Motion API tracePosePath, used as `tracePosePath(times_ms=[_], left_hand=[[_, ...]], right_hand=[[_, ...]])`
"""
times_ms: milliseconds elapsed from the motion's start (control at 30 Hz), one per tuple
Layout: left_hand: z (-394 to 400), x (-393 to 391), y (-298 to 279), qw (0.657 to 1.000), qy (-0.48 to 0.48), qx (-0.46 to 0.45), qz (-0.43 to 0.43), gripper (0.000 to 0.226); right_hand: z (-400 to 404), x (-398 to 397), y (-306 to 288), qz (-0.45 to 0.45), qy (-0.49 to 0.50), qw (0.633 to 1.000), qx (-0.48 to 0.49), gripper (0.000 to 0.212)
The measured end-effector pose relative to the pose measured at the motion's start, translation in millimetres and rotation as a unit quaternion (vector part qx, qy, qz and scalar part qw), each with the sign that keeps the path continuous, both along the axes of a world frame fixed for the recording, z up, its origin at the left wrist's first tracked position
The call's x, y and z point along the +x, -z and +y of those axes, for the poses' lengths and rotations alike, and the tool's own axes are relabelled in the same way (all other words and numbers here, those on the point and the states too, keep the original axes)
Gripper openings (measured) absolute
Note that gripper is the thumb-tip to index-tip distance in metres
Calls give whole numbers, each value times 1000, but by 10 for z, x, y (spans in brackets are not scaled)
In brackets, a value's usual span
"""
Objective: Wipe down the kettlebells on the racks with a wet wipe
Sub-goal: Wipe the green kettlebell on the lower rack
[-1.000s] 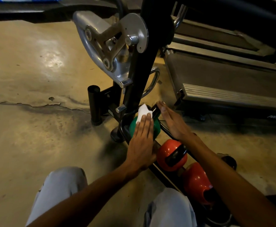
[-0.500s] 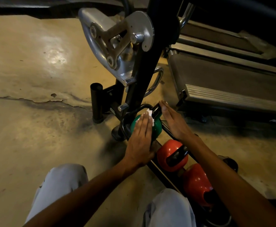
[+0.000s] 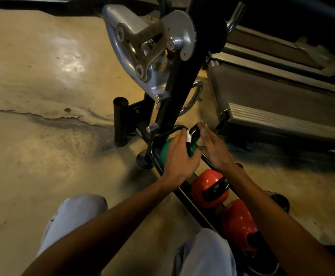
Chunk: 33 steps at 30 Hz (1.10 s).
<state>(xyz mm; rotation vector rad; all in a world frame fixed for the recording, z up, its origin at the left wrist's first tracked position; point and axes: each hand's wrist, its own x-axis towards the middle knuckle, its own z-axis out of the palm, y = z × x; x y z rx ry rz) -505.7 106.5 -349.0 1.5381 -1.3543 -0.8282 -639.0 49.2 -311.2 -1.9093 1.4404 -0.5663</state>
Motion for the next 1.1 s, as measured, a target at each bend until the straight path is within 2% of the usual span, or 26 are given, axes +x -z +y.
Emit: tracePosePath(times_ms=[133,267,333,400,500,567,700,767,867,900,933,967,1033,1100], left_hand=[[357,24,252,999,16,27,-19,97],[11,-36,57,999,-3,18,-36,84],[-50,-109,25,997,6,-17,-72,84],[117,-116,194,985,41,-58,-157,99],[365,-8,523,934,115,-89,-326,126],[321,60,575,902,132,-102,-397,128],[-43,107,306,850,169,-132,-481,108],[-110,194,286,812,188,-147,-532,96],[-25,435,412,698,269,-174,-640,73],[-16,497,417,675,289,-171,-657,71],[-28,533,394,668,296,-167,-662,71],[-55,541,353,676,295,-162,-656,72],[-89,528,254,683,296,-147,-652,75],[-87,533,267,679,304,-165,-647,80]], right_hand=[[26,-21,-21,0,-6,1000,-2,70],[9,-6,-54,-6,-4,1000,2,68],[17,15,-70,-13,3,1000,6,67],[45,7,-77,-18,5,1000,11,63],[53,4,-128,-27,18,999,42,57],[68,31,-156,-56,23,996,66,56],[113,80,-188,-93,45,990,100,59],[108,63,-155,-96,45,990,94,59],[78,-1,-159,-91,31,990,99,59],[57,-18,-153,-86,30,992,92,60],[40,-14,-144,-73,31,994,75,59],[40,10,-138,-60,31,997,48,57],[107,87,-42,-67,90,994,-16,45],[251,143,48,-186,228,956,4,35]])
